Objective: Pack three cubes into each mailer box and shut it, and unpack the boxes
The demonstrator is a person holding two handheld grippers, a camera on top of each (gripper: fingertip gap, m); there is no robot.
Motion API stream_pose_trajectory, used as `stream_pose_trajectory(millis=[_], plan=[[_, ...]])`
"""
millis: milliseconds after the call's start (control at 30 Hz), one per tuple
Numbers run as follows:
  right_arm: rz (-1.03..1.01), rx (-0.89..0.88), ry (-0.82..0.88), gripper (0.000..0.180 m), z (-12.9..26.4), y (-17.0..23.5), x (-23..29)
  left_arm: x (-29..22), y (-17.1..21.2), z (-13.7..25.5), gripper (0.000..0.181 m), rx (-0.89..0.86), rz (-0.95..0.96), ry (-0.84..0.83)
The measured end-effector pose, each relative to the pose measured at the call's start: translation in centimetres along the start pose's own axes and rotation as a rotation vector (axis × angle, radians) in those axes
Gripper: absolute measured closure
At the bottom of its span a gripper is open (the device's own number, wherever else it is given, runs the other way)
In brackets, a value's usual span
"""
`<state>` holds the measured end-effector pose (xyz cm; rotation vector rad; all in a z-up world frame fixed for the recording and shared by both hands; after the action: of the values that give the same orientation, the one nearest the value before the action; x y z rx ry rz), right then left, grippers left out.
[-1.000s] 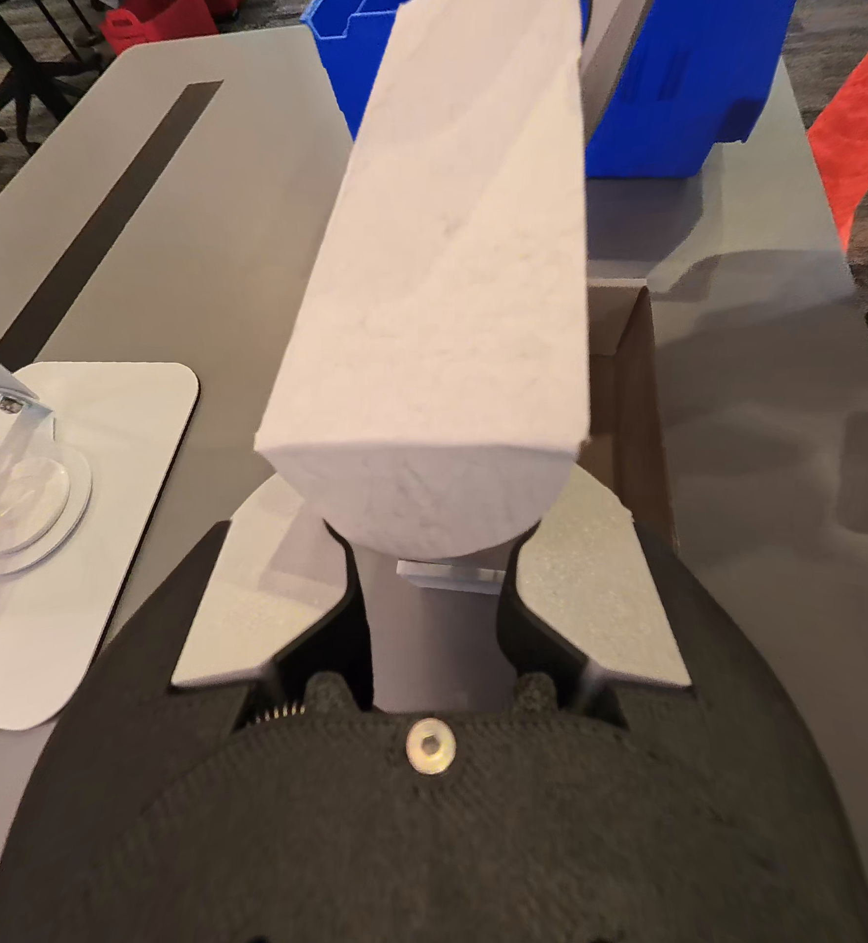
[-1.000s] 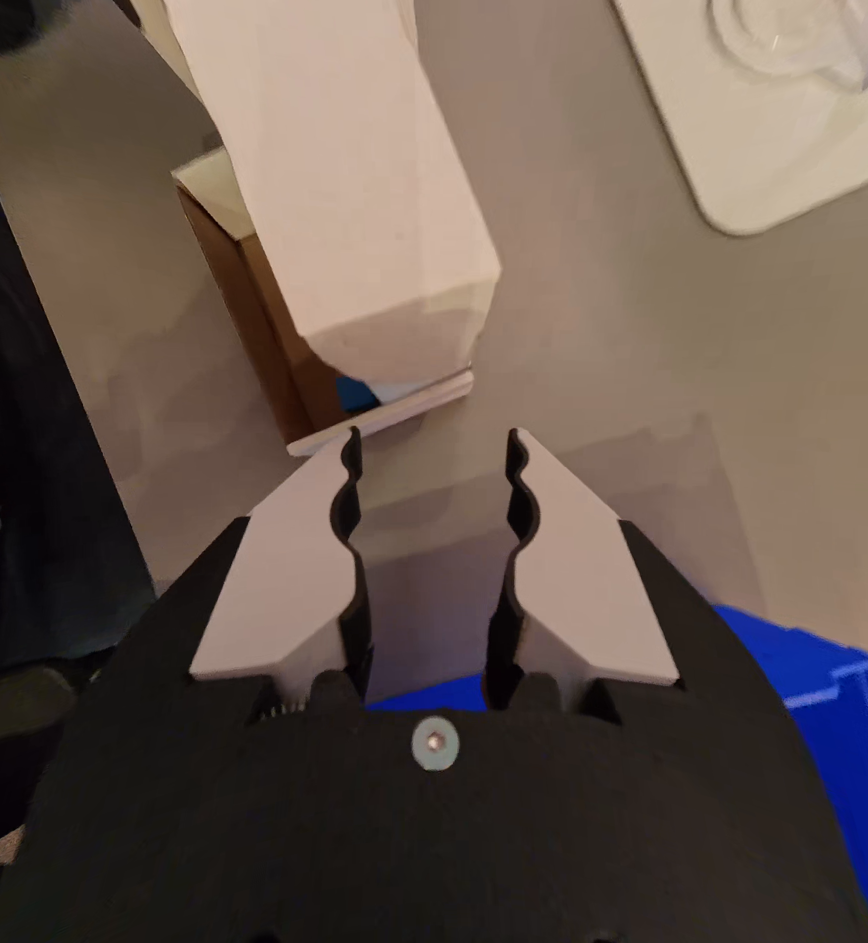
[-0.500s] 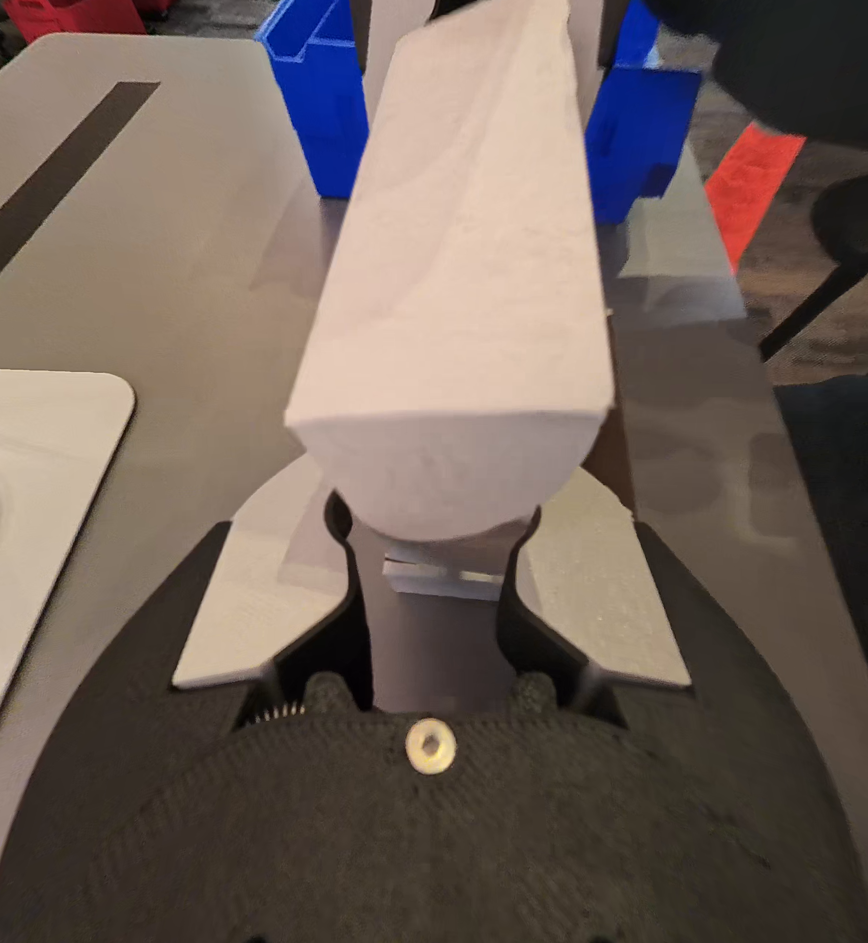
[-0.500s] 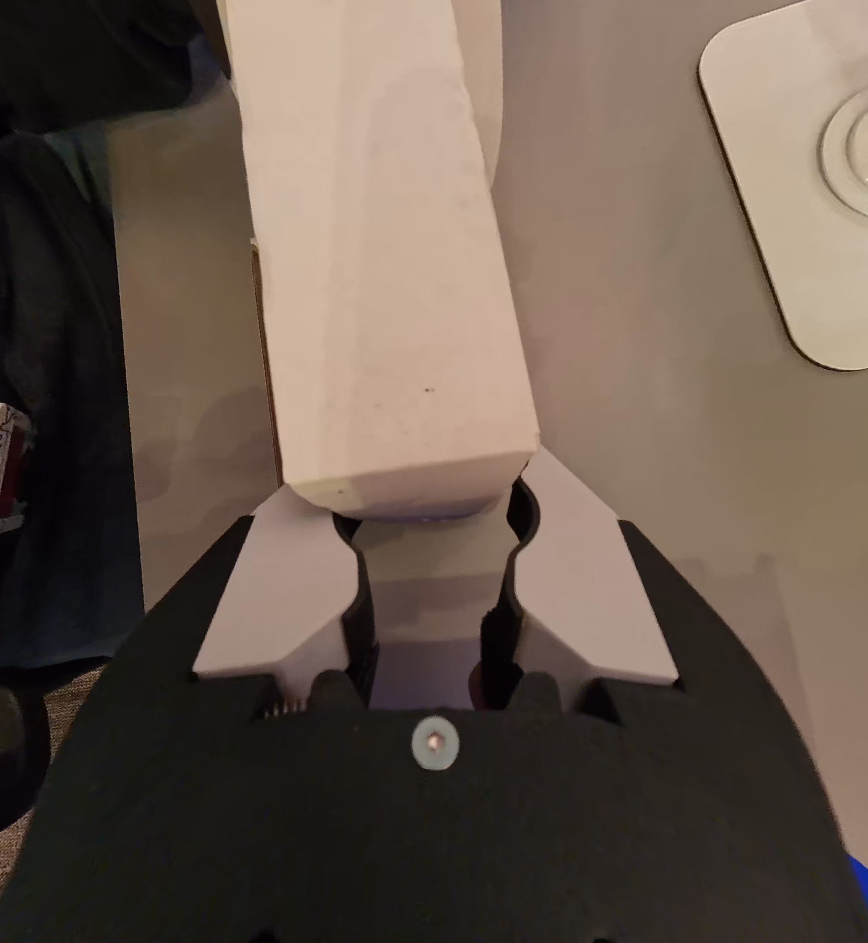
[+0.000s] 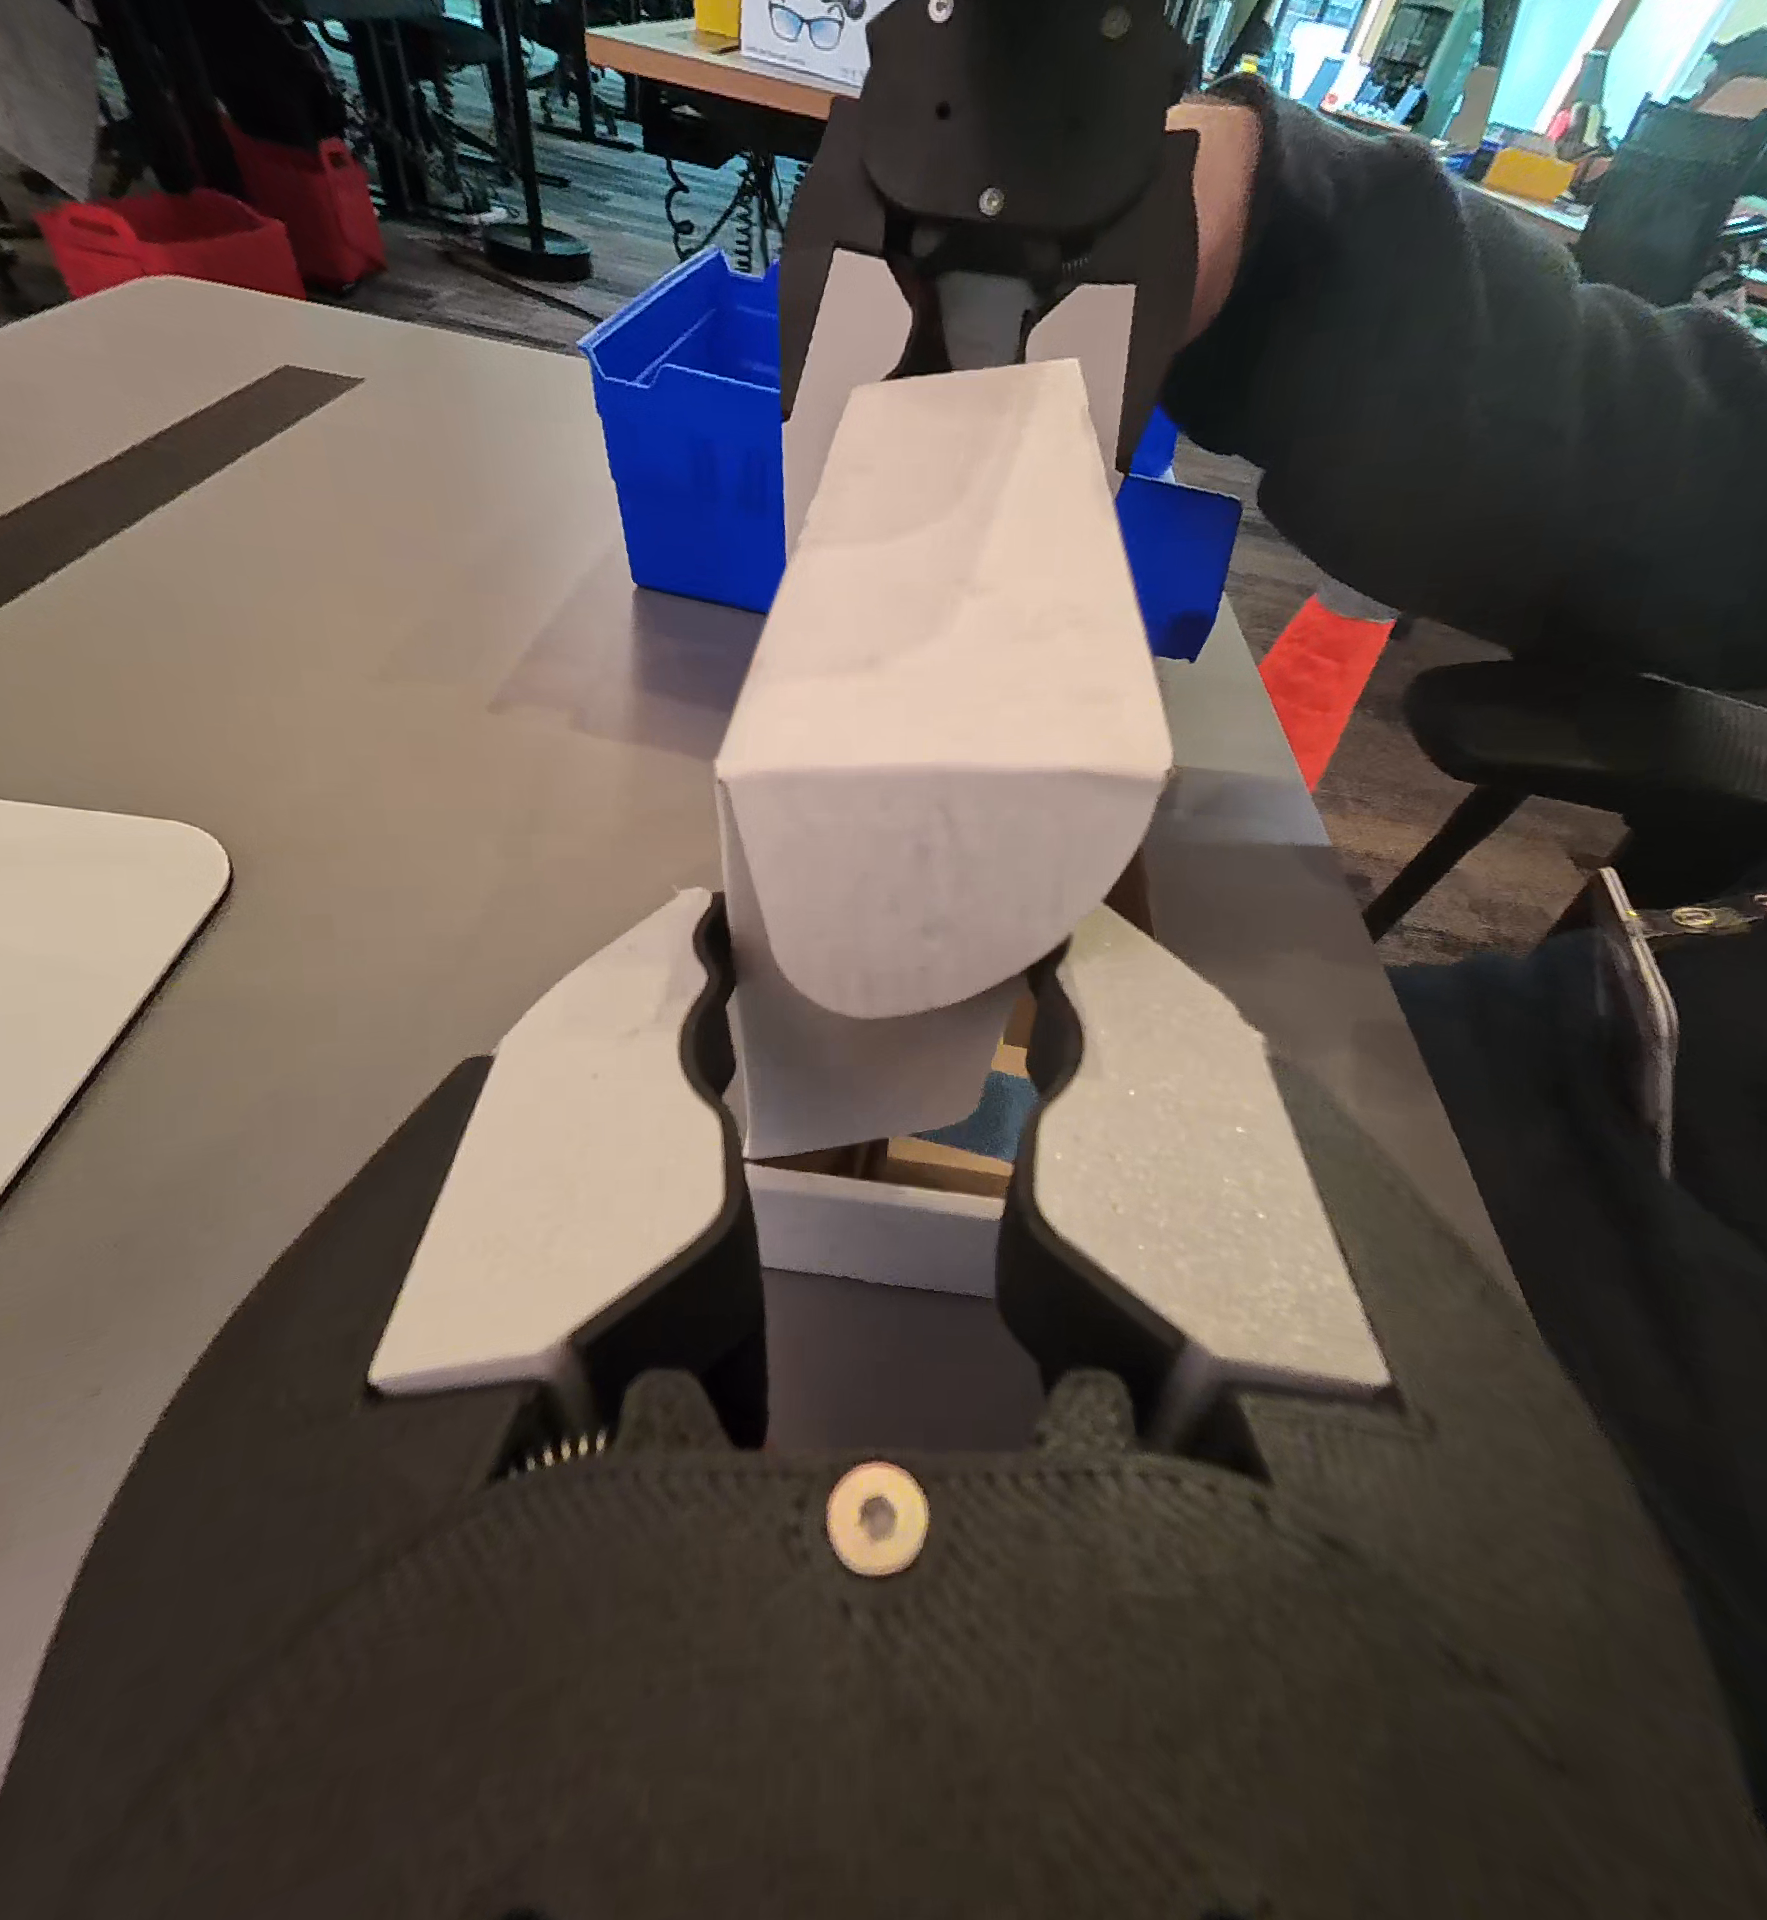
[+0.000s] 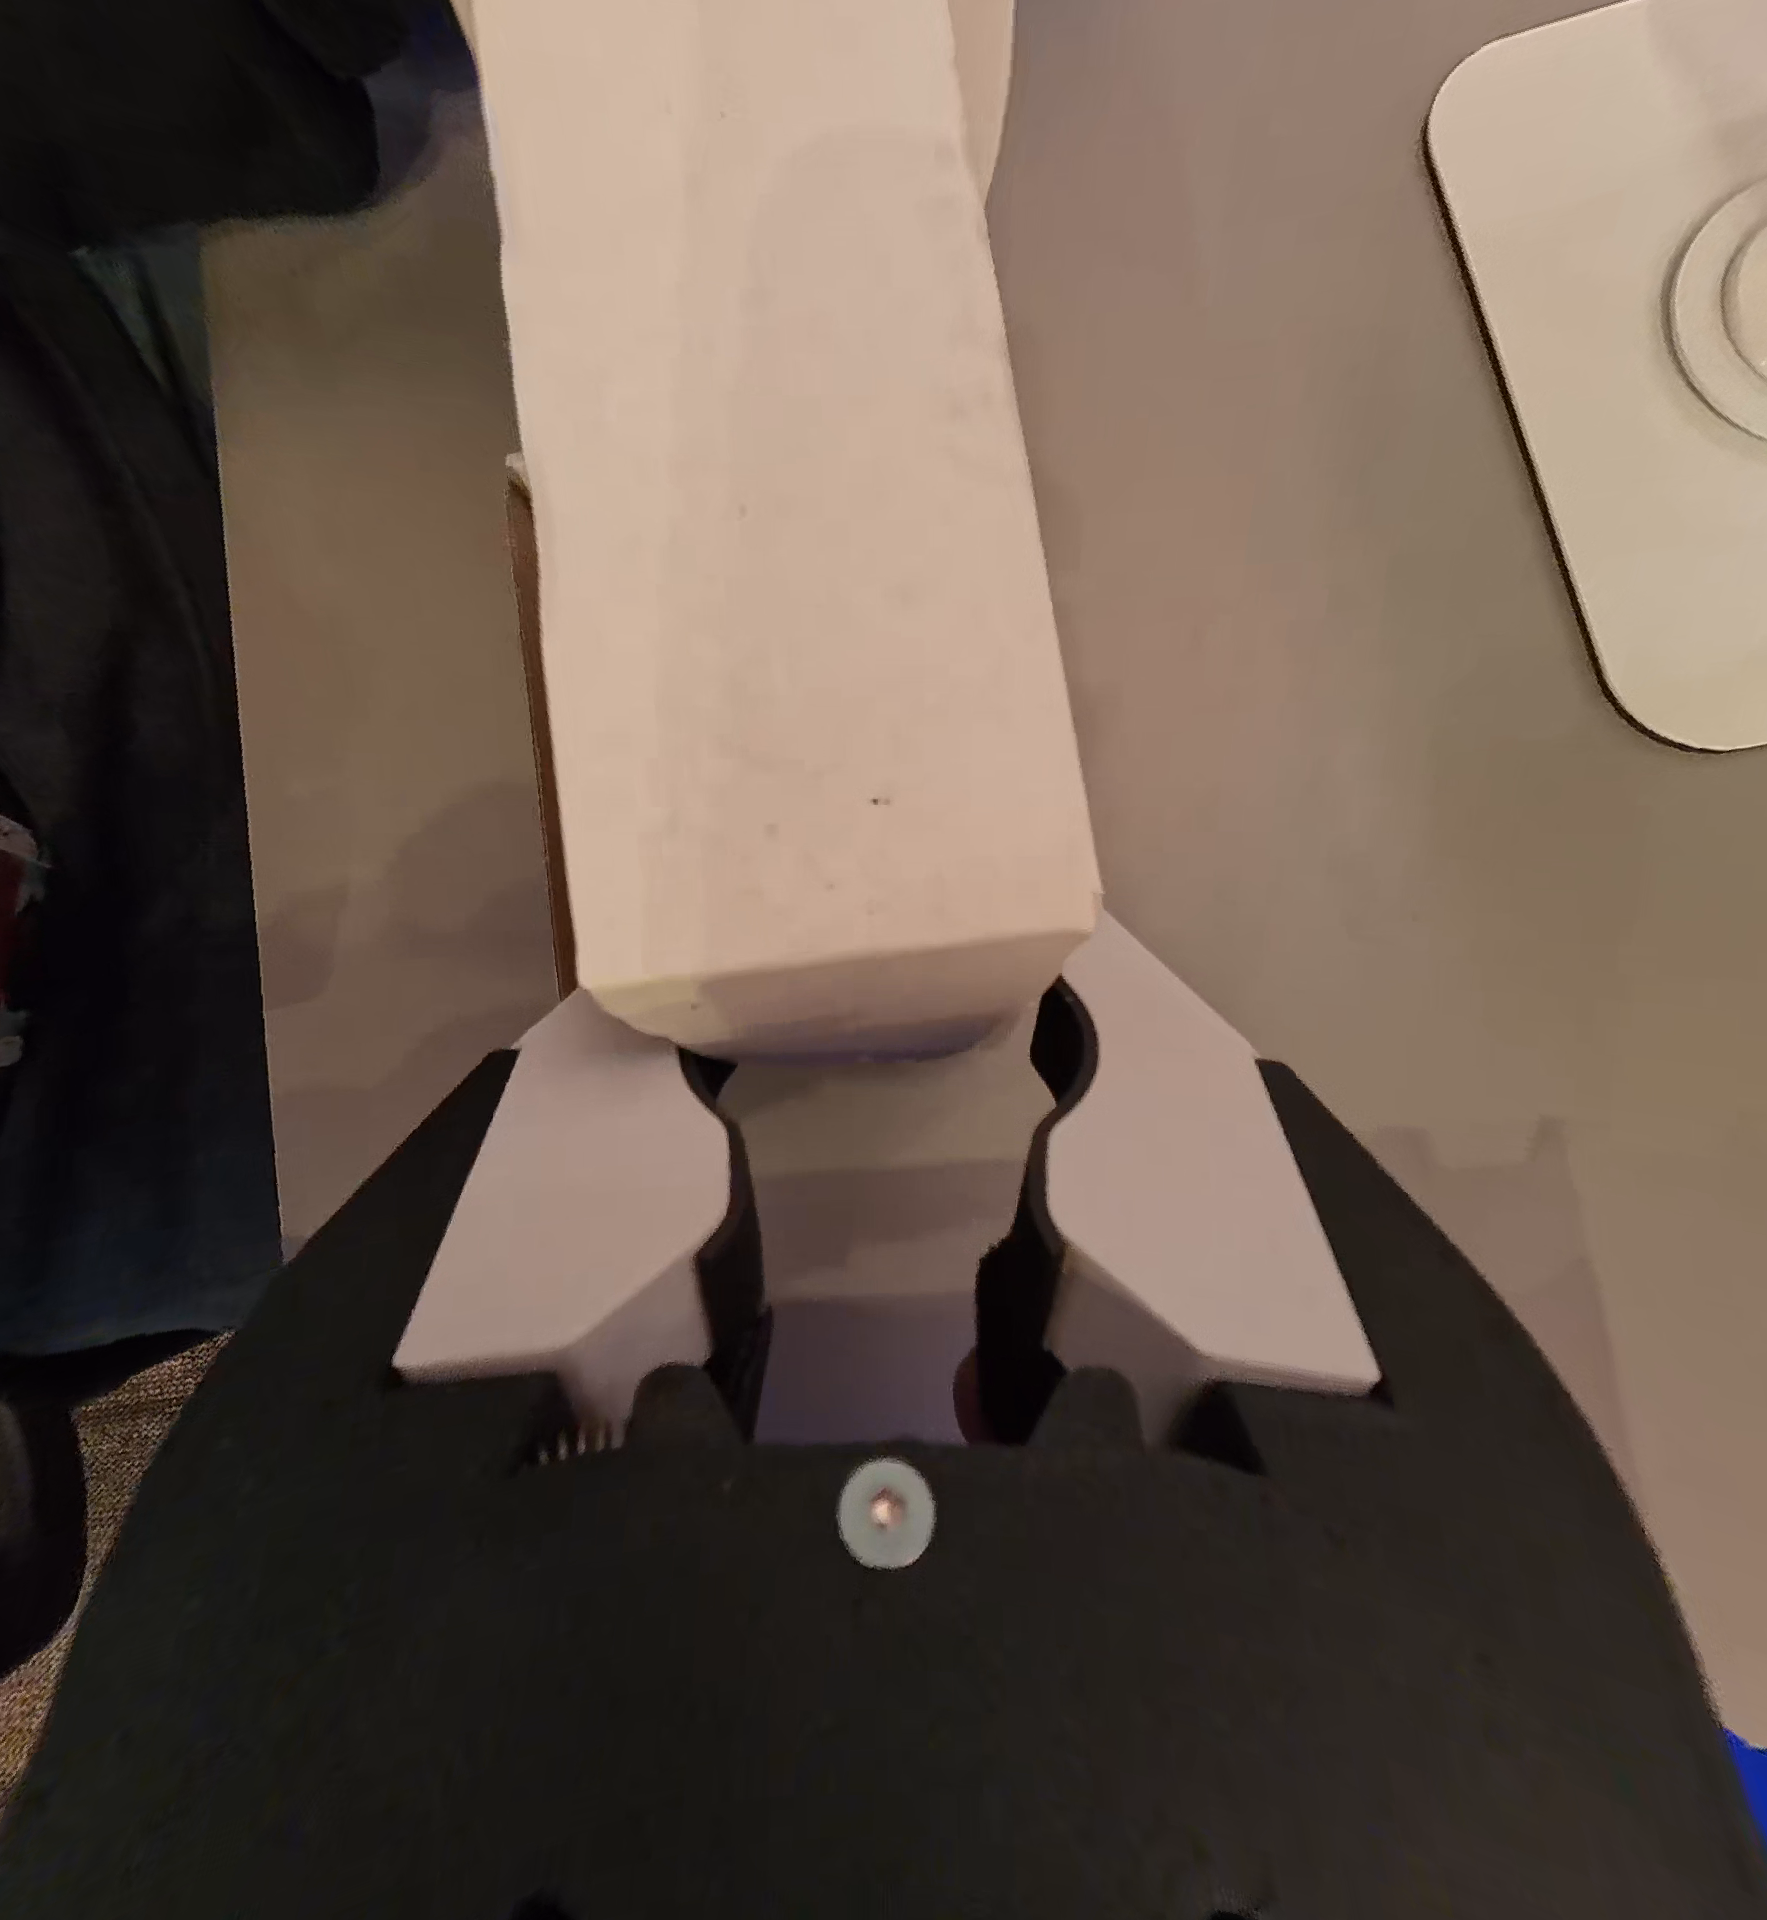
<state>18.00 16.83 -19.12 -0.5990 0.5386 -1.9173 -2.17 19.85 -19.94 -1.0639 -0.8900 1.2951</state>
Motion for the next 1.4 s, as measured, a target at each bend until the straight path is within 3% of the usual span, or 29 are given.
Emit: stream_pose_trajectory(millis=[300,667,933,1167,1267,1400], plan=[[0.064,0.006,0.145,0.123,-0.5,0.6,1.9,-3.2,0.6,-0.5,0.126,0.105,-0.169,-0.097],[0.119,0.103,0.1,0.105,-0.7,1.7,4.7,-5.7,0.7,-1.1,0.122,0.256,-0.249,-0.152],[0.054,0.012,0.065,0.104,-0.5,2.1,5.4,-5.7,0.8,-1.1,0.122,0.27,-0.243,-0.176],[0.08,0.071,0.006,0.116,1.5,2.7,5.1,-5.5,0.4,-1.3,0.122,0.279,-0.232,-0.117],[0.072,0.106,0.011,0.141,1.1,2.7,4.5,-5.4,0.4,-1.3,0.122,0.28,-0.224,-0.113],[0.028,0.107,-0.005,0.149,-0.1,3.0,4.8,-5.6,0.4,-1.5,0.122,0.271,-0.217,-0.129]])
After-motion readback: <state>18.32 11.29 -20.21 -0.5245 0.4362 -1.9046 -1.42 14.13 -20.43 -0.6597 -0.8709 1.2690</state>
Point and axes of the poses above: each gripper's, where its closed fingertips meet, z back along the fingers, y out of its underside, x = y × z across the jaws, the point moved 7 cm from there along z, back along the fingers, and after that the axes turned 6 degrees about -z, right-handed, at the moved point
